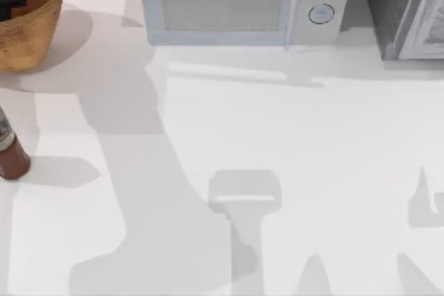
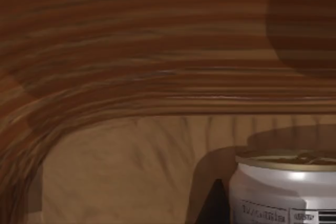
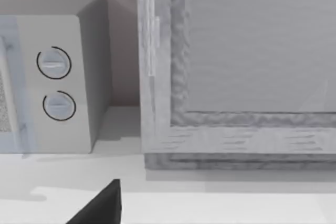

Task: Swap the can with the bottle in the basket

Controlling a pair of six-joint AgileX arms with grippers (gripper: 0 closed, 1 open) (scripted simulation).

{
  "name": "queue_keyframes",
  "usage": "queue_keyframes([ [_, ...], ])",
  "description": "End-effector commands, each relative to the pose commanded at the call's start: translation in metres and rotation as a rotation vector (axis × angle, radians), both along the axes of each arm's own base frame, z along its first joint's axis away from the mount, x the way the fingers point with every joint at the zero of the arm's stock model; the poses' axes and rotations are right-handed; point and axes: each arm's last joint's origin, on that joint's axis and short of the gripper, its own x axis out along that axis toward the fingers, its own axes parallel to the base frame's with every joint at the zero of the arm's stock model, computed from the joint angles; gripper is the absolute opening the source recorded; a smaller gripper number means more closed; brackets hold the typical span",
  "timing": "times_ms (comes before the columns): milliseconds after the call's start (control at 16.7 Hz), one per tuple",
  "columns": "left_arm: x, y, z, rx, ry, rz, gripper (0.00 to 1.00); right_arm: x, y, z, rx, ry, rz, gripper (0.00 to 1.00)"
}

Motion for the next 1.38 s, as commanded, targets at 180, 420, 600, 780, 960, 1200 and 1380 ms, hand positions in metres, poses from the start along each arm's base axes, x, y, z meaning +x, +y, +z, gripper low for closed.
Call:
queue_keyframes([
  [180,0.000,0.000,0.020,0.008,-0.043,0.002,0.00,0.000,0.000,0.000,0.000,0.000,0.000,1.00],
  [420,-0.014,0.000,0.060,0.034,-0.113,0.034,0.00,0.000,0.000,0.000,0.000,0.000,0.000,1.00],
  [600,-0.040,-0.011,0.119,0.070,-0.241,0.045,0.00,0.000,0.000,0.000,0.000,0.000,0.000,1.00],
  [780,-0.094,-0.033,0.183,0.105,-0.400,0.046,0.00,0.000,0.000,0.000,0.000,0.000,0.000,1.00],
  [960,-0.175,-0.060,0.226,0.128,-0.552,0.041,0.00,0.000,0.000,0.000,0.000,0.000,0.000,1.00],
  [1200,-0.296,-0.090,0.218,0.140,-0.719,0.035,0.00,0.000,0.000,0.000,0.000,0.000,0.000,1.00],
  [1380,-0.367,-0.102,0.172,0.141,-0.832,0.040,0.00,0.000,0.000,0.000,0.000,0.000,0.000,1.00],
])
